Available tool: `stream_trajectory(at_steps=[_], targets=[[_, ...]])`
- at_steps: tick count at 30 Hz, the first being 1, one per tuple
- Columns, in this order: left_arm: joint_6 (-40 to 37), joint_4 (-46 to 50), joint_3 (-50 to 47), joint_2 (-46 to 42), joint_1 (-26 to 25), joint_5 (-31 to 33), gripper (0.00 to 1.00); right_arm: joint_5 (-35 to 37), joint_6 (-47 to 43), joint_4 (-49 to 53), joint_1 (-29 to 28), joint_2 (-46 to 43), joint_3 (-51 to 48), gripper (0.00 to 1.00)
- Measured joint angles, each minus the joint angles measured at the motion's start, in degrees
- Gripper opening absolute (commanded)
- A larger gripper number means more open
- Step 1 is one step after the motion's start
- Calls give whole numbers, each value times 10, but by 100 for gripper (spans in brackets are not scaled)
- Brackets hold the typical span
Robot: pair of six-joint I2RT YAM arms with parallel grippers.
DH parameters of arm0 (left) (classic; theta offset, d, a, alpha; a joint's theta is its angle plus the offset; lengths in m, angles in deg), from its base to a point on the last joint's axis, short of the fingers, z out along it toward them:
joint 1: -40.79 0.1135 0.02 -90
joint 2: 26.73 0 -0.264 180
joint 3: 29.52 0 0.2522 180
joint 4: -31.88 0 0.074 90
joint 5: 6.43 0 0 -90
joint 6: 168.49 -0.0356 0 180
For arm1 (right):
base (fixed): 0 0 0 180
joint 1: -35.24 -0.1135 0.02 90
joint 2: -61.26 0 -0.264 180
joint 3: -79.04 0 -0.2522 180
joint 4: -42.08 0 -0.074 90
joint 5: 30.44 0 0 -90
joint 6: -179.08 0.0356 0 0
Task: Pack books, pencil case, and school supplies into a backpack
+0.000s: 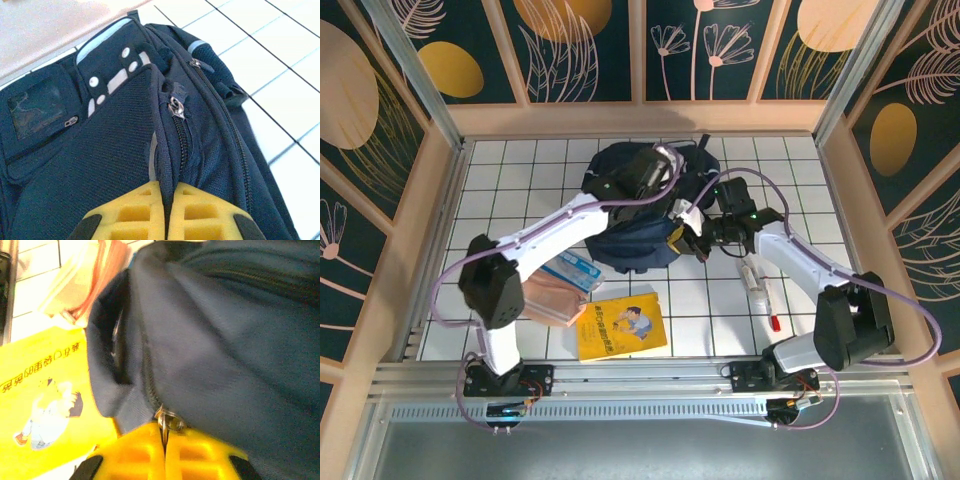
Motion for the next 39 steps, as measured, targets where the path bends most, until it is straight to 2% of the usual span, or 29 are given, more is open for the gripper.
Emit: stream_trajectory(at_steps=[4, 11, 14, 16, 19, 22, 26, 30, 32, 35, 39], targets=[[50, 51, 77, 45, 3, -1, 0, 16, 75, -22, 0, -15, -2, 0], [127, 99, 131, 90, 21, -17, 0, 48, 262, -153, -28, -15, -53, 0], [127, 129, 182, 131, 23, -25, 40, 83, 312, -188, -29, -15, -74, 0], [131, 146, 210, 151, 25, -23, 49, 96, 336, -192, -26, -8, -73, 0], [151, 166, 214, 151, 37, -42, 54, 92, 389, -174, -17, 30, -47, 3], [190, 161, 139, 98, 46, -54, 58, 75, 467, -162, -16, 76, -30, 8], [264, 133, -71, -57, 46, -76, 59, 51, 556, -121, -28, 134, -12, 17], [367, 67, -285, -225, 42, -120, 61, 29, 620, -89, -38, 167, 7, 17], [414, 18, -366, -271, 33, -141, 61, 23, 644, -84, -39, 167, 7, 17], [463, -28, -430, -276, 5, -160, 64, 21, 666, -77, -39, 167, 7, 22], [491, -61, -438, -251, -21, -168, 66, 22, 667, -51, -39, 167, 14, 33]])
